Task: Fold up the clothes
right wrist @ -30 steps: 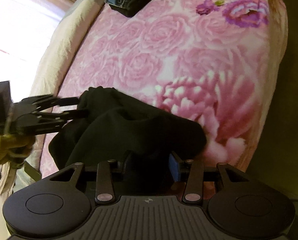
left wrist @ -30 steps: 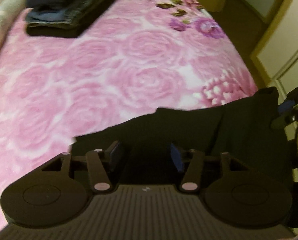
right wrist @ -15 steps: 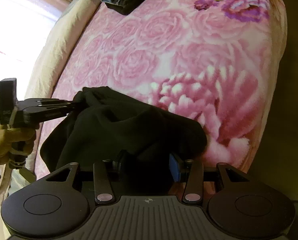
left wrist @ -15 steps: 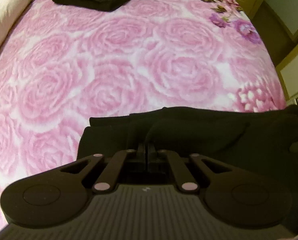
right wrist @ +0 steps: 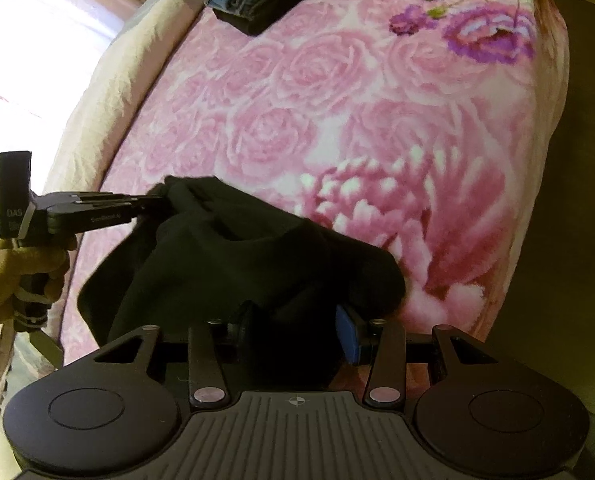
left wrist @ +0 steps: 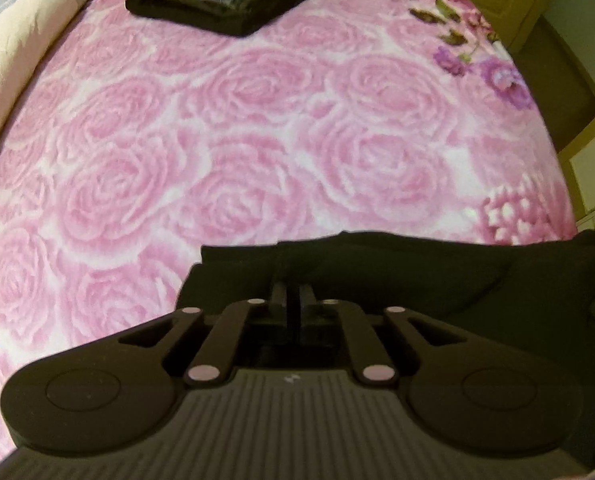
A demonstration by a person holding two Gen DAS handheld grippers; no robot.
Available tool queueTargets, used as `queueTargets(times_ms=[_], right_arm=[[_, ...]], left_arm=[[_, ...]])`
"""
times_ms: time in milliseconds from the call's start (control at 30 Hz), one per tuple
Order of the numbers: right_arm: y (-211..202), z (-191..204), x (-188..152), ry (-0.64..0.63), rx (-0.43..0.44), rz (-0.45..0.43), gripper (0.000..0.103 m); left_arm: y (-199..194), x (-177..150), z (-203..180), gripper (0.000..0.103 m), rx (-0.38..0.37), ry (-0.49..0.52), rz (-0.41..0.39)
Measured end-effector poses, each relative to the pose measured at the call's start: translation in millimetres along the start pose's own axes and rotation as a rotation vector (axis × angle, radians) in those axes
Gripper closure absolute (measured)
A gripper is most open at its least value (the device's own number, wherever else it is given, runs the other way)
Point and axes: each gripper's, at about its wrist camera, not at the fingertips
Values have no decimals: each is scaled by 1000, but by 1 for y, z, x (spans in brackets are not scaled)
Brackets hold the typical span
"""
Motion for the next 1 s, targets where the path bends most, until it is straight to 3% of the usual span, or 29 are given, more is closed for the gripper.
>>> queueTargets(times_ms=[67, 200, 267, 367, 600, 867, 1000], right_arm=[[-6, 5, 1, -5, 4, -20, 60], [-8, 12, 3, -11, 6, -45, 60], [-1, 12, 4, -4, -11, -46, 60], [8, 5, 4, 0, -83, -37, 60], [12, -16, 1, 12, -97, -18, 60], [-12, 8, 3, -44, -66, -17, 60], [3, -5, 15, 35, -49, -16, 60]], left_arm=[[-18, 2, 0, 94, 7, 8, -40], [-48, 1, -15, 94, -149, 29, -112], [-48, -5, -38, 94, -245, 87, -89], [-24, -16, -72, 91, -286, 175, -20], [32, -14, -87, 96, -218, 98, 35], [23, -6, -93, 96, -199, 107, 68], [3, -7, -88, 91, -202, 85, 33]])
Point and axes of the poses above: each gripper's, at about its wrist camera, not at the fingertips, and y roughly the way its jaws point, z to its left, x to its top, and after that the axes turned 1 degree about y, right-handed
